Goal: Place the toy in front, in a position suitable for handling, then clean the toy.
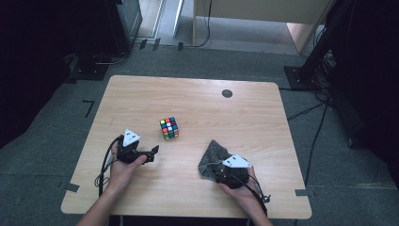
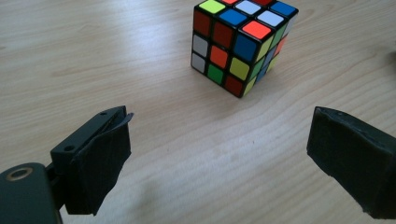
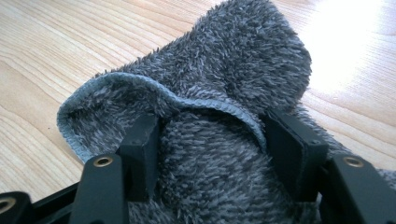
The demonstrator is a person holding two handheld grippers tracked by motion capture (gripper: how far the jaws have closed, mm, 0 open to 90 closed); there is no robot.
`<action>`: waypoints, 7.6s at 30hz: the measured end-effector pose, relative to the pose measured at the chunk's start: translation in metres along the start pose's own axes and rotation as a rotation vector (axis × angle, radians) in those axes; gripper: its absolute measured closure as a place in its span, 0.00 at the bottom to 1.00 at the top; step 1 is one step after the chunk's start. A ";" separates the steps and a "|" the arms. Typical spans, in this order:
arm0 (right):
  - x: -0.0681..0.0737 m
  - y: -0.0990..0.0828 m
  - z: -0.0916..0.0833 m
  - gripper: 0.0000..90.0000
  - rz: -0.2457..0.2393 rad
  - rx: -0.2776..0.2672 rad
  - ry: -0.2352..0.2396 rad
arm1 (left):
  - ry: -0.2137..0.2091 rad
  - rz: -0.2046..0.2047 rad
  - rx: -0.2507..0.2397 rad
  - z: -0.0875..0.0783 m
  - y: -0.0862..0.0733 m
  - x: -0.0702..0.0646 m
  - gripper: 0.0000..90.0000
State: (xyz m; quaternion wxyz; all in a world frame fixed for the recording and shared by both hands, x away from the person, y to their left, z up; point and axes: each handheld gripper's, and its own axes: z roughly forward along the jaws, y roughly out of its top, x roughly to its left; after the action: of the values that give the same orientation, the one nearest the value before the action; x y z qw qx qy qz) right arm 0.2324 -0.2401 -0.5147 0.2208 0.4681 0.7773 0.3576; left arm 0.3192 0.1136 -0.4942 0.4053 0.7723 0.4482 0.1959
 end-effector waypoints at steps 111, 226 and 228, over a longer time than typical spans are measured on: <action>-0.004 -0.008 -0.016 0.70 -0.011 -0.036 0.058 | -0.075 0.236 0.039 0.044 0.028 -0.035 0.38; 0.051 0.069 -0.029 0.77 -0.069 -0.214 0.124 | -0.317 0.456 0.037 -0.021 0.002 -0.088 0.38; 0.050 0.071 -0.033 0.77 -0.061 -0.230 0.130 | -0.313 0.456 0.039 -0.021 0.002 -0.087 0.38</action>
State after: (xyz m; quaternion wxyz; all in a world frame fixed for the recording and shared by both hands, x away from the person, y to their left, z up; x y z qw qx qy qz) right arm 0.2268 -0.1857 -0.4394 0.2331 0.3915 0.7578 0.4670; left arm 0.2606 0.0482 -0.4752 0.4002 0.8818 0.1982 0.1516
